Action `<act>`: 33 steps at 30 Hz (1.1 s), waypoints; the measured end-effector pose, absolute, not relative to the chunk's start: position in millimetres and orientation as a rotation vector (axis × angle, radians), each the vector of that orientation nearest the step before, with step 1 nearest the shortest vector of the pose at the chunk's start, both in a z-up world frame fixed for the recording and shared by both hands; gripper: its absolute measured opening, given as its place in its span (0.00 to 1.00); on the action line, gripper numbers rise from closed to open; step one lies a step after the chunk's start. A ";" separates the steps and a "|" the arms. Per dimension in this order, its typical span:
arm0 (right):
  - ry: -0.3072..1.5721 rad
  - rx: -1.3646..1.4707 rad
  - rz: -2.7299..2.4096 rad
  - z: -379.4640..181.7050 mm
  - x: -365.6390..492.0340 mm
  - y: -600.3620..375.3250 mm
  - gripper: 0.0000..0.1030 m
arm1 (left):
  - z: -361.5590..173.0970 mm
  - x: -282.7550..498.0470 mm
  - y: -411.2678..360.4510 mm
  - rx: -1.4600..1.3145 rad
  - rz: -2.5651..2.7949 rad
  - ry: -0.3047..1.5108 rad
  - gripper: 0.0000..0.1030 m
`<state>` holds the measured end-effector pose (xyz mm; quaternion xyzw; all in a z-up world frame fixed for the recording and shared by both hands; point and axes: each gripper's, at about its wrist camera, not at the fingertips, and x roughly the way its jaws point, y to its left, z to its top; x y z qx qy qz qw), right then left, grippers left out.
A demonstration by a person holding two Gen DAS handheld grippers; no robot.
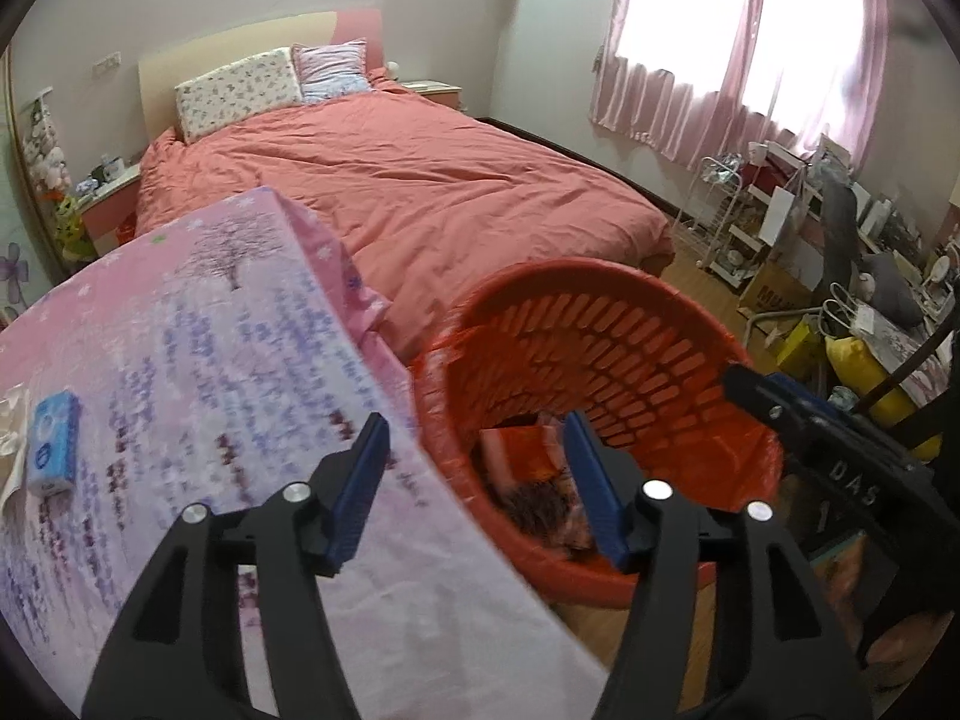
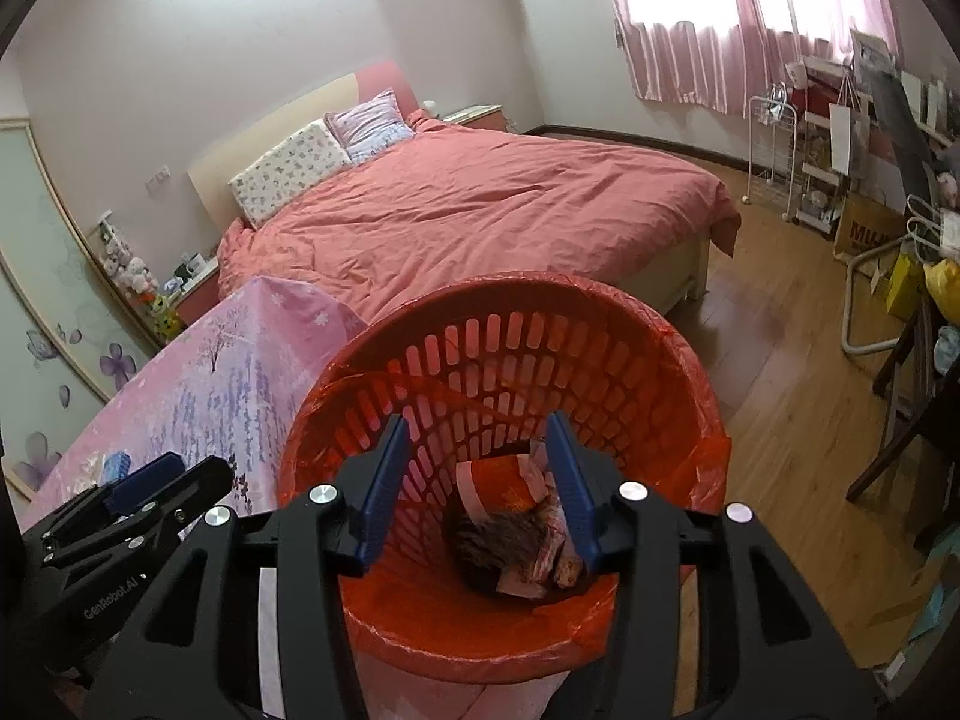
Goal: Collect trash
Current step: 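Open both tools over the orange basket to drop cloth and tube, then move the left tool to the white tissue while the right tool approaches the blue tissue pack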
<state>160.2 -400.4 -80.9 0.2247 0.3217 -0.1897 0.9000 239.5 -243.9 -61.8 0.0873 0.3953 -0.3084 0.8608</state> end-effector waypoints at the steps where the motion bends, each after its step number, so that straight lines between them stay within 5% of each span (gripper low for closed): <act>1: 0.665 0.450 -0.395 -80.1 160.2 -398.8 0.55 | -61.9 239.9 -238.8 0.187 -0.630 0.824 0.62; 17: 0.722 0.295 -0.277 -87.7 180.5 -324.2 0.63 | -57.9 307.5 -10.4 0.117 -0.036 0.763 0.87; 27: 0.766 0.244 -0.221 -92.2 195.3 -290.9 0.63 | -78.8 385.7 51.5 0.096 0.072 0.859 0.87; 33: 0.789 0.224 -0.211 -94.2 201.8 -281.0 0.63 | -99.0 405.4 44.0 0.122 0.065 0.911 0.73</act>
